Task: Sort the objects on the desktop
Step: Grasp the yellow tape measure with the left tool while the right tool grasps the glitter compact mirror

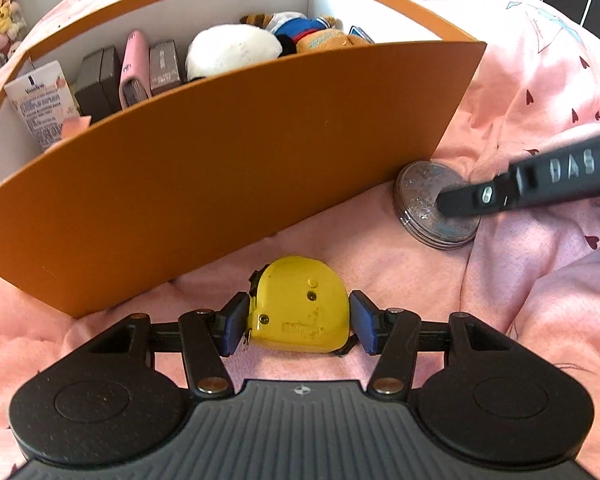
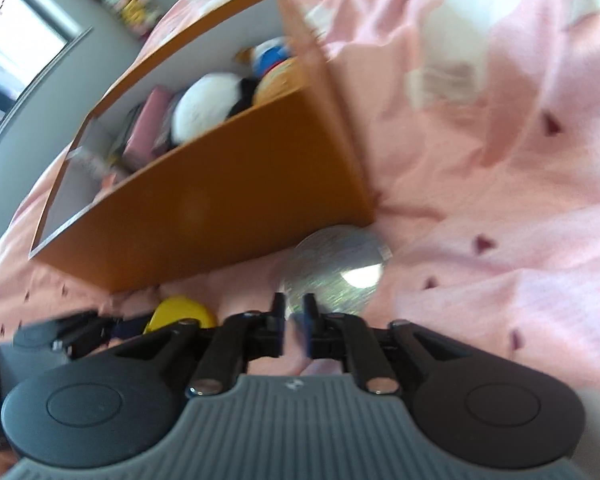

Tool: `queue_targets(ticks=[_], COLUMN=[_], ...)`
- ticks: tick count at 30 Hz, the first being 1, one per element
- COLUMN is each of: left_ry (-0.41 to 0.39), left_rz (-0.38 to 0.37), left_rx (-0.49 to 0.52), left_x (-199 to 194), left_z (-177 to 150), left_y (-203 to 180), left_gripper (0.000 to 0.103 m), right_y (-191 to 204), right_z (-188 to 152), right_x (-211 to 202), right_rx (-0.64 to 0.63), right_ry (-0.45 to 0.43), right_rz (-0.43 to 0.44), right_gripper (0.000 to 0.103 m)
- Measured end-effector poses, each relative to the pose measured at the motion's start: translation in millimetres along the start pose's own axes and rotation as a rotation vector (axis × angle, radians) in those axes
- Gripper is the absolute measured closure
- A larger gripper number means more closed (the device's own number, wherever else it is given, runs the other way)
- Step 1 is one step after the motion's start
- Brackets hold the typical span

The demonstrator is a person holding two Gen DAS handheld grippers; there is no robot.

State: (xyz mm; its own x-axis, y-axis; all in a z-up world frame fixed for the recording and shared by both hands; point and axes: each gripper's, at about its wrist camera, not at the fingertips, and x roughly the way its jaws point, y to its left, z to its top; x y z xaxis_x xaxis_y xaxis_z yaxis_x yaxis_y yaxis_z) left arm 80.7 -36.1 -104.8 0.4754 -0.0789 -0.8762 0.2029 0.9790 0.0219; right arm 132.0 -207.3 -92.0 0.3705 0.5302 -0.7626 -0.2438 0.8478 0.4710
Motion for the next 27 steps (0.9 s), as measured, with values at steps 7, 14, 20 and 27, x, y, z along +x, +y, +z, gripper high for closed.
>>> queue_targets(ticks=[7, 14, 20, 27], left_ry=[0.010, 0.018, 0.020, 0.021], left_rz=[-0.013, -0.018, -0.023, -0.043], left_rx=[-0.015, -0.024, -0.032, -0.072], left_x=[2.8, 4.1, 4.3, 4.2], left_z=[-0.3, 0.0, 0.6, 0.7], left_y=[2.7, 3.3, 3.2, 10.6], left_gripper=[0.040, 0.040, 0.040, 0.040], right_y=[-8.9, -16.7, -27.6, -26.0], right_z=[12.6, 14.6, 18.0, 11.5], right_x=[9.7, 25.8, 40.1, 21.2], right_rx=[0.009, 0.017, 0.062, 0.078], right_ry=[-0.017, 0.037, 0.066, 0.030], right_rz=[-0.161, -0.099, -0.035, -0.011], right_gripper=[0.067, 0.044, 0.033, 0.071])
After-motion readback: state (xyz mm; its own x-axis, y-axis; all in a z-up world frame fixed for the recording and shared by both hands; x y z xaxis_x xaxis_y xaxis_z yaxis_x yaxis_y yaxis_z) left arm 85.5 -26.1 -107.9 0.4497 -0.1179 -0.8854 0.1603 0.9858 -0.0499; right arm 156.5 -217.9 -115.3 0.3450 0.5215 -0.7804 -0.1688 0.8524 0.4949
